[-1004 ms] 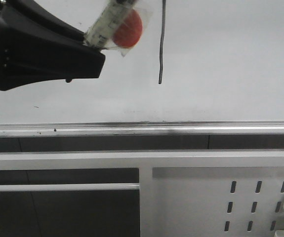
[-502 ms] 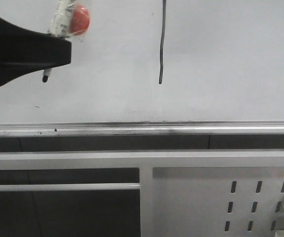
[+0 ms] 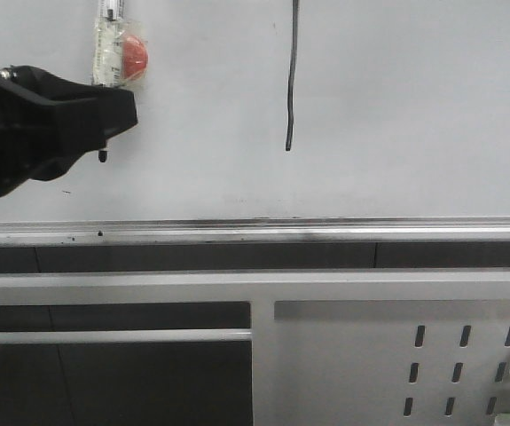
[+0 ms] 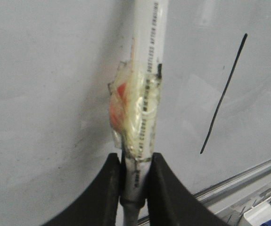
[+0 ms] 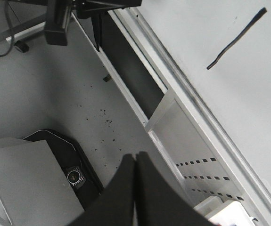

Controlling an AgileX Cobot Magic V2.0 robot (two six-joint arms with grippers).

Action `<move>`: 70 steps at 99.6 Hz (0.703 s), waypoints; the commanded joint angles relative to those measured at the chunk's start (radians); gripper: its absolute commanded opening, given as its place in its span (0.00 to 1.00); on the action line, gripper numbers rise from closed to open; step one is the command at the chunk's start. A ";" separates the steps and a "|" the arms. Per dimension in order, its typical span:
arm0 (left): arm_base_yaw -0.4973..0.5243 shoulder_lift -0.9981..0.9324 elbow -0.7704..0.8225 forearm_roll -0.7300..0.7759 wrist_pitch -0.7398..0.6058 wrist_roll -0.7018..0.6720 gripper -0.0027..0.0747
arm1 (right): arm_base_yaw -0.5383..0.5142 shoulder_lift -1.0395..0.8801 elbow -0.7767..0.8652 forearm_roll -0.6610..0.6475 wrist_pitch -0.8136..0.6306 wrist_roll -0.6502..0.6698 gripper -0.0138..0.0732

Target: Write number 1 on whiteboard

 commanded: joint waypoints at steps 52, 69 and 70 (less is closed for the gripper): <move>-0.020 0.065 -0.014 -0.185 -0.218 0.004 0.01 | -0.007 -0.014 -0.032 -0.012 -0.054 0.000 0.09; -0.020 0.097 -0.010 -0.163 -0.220 -0.004 0.01 | -0.007 -0.014 -0.032 -0.014 -0.059 0.000 0.09; -0.020 0.098 -0.008 -0.159 -0.220 -0.007 0.01 | -0.007 -0.014 -0.032 -0.014 -0.059 0.000 0.09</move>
